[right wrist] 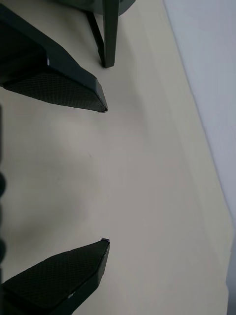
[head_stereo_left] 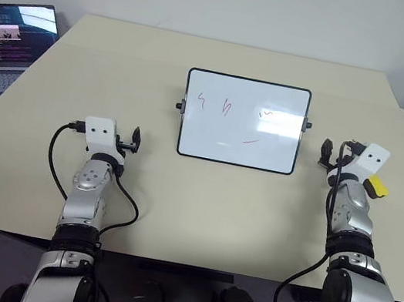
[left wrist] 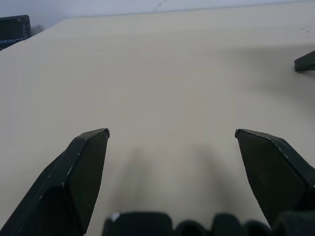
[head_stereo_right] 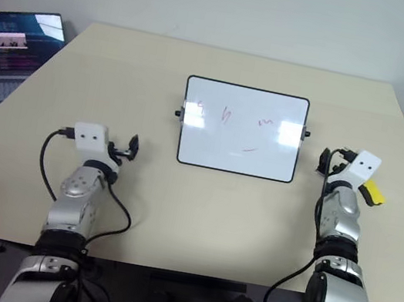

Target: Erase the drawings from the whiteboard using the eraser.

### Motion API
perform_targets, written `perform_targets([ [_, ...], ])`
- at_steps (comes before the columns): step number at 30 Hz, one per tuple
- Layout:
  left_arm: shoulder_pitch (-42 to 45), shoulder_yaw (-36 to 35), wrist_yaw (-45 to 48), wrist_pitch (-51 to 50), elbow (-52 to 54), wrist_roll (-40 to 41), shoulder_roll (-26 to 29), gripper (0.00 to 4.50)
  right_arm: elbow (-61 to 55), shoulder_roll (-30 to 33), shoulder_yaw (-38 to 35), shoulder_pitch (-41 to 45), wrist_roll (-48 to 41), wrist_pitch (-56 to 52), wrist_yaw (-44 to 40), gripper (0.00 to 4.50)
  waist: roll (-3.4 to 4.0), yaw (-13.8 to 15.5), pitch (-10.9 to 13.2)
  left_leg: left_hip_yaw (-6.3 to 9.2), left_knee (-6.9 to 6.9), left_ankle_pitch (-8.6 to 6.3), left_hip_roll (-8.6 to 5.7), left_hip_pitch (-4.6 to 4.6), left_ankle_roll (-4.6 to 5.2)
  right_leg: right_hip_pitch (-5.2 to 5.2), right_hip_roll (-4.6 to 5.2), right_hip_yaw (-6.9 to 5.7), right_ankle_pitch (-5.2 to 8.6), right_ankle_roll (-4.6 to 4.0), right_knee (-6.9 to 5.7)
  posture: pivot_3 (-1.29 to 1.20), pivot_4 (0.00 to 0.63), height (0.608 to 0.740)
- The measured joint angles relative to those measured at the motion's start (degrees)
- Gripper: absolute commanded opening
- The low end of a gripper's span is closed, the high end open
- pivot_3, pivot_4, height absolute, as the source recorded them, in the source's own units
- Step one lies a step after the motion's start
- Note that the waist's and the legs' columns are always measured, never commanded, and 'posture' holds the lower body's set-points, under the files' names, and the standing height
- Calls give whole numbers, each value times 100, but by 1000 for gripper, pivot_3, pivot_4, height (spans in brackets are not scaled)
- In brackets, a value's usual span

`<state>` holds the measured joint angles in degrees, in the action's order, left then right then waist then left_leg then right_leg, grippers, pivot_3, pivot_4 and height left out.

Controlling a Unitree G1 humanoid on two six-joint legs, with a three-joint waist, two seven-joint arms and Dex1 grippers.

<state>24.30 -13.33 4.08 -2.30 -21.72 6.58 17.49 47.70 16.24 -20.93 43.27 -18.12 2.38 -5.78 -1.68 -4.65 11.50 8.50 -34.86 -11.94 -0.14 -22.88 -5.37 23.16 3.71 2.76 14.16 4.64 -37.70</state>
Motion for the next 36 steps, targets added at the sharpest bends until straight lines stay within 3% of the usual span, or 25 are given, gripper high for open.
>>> perform_targets([
  [7,0,3,17,2,0,-9,0,4461,-228,78,-26,-28,-104,-529,45,4500,0,2,0,0,0,0,0,0,0,0,0,0,0,0,0,0,150,740],
  [14,0,3,322,-17,12,57,85,4461,-1021,378,-14,-186,-189,-1077,-460,4500,0,4,0,0,0,0,0,-1,0,0,0,0,0,0,-1,0,150,740],
  [19,-19,-87,1208,-339,593,536,625,4461,-1160,1016,-29,-209,-332,-1692,-956,4500,2,5,1,-1,1,-1,0,-3,1,2,0,0,1,0,3,0,150,740],
  [28,64,-64,3312,-2436,2757,2347,1983,4461,-759,1967,-31,58,-337,-1957,-1770,4500,6,-7,5,-9,1,-1,3,-3,1,0,0,3,3,4,6,0,150,740],
  [33,773,446,3744,-2970,3035,2617,1942,4461,-739,2044,-20,58,-339,-2044,-2028,4500,10,-1,8,-10,-2,-1,2,-4,1,-2,0,5,15,24,8,0,150,740],
  [36,1317,1013,4114,-3191,3014,2755,1501,4461,-742,2283,-21,65,-334,-2213,-2054,4500,15,57,10,-10,-3,-1,-1,-9,1,-2,1,4,8,14,15,0,150,740],
])
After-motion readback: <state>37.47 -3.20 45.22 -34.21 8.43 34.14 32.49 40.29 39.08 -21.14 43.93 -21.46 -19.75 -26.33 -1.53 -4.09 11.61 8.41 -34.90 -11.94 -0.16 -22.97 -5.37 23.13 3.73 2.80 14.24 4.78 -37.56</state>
